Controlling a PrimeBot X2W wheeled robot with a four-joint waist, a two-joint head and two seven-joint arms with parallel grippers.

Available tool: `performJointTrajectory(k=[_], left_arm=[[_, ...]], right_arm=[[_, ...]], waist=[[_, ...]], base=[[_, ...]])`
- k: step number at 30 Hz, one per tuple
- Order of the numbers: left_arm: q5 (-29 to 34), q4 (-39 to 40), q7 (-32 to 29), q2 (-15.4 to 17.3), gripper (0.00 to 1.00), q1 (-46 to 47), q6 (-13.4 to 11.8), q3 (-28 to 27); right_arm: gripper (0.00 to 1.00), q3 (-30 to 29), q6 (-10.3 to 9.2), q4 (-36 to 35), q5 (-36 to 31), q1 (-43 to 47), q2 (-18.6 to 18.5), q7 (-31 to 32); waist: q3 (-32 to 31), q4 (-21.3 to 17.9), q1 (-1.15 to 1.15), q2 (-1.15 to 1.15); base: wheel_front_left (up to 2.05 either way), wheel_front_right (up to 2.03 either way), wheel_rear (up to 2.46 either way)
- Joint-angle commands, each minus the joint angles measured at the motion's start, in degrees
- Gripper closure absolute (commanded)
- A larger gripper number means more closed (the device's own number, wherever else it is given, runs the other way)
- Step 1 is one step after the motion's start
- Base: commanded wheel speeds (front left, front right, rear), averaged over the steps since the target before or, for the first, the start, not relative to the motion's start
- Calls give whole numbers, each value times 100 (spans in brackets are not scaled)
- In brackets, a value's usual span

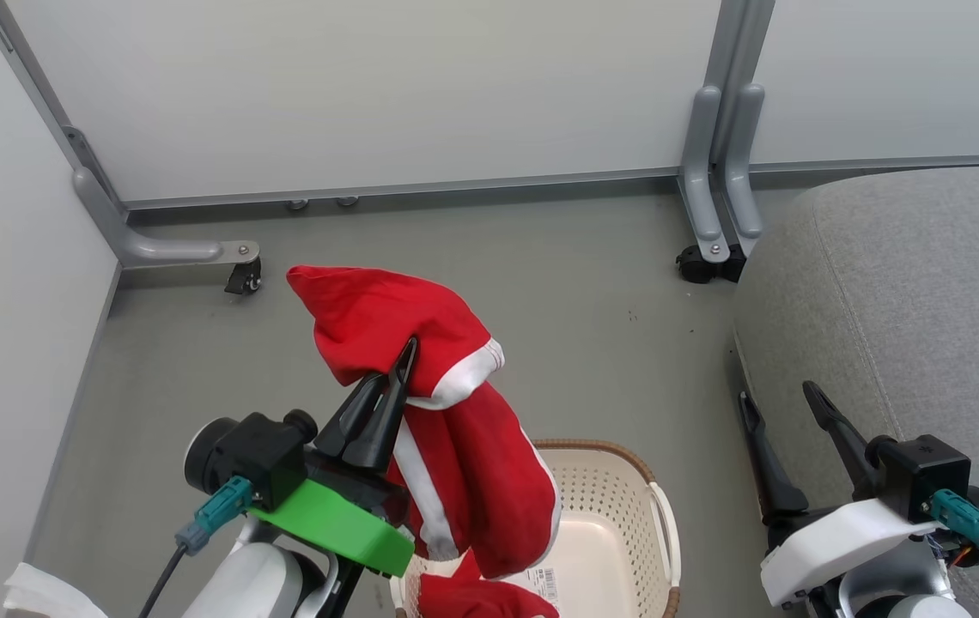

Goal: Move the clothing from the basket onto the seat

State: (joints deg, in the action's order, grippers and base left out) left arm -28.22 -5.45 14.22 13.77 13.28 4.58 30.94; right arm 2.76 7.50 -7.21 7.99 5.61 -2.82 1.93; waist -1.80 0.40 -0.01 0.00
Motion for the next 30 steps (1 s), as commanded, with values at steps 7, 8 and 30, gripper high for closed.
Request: performJointTrajectory(k=[7, 8, 30], left_arm=[[-50, 119, -27, 93, 100, -95, -43, -3], [-51, 131, -29, 98, 100, -92, -48, -2], [-85, 283, -32, 123, 100, 118, -65, 44]], right_arm=[[0, 27, -2, 17, 66, 76, -13, -14], [0, 29, -2, 23, 74, 72, -13, -14], [0, 2195, -1, 874, 929, -848, -15, -38]], waist=[[-1, -6, 1, 0], [0, -8, 1, 0], [184, 97, 1, 0]], base=[[0, 0, 0], [0, 0, 0], [0, 0, 0]])
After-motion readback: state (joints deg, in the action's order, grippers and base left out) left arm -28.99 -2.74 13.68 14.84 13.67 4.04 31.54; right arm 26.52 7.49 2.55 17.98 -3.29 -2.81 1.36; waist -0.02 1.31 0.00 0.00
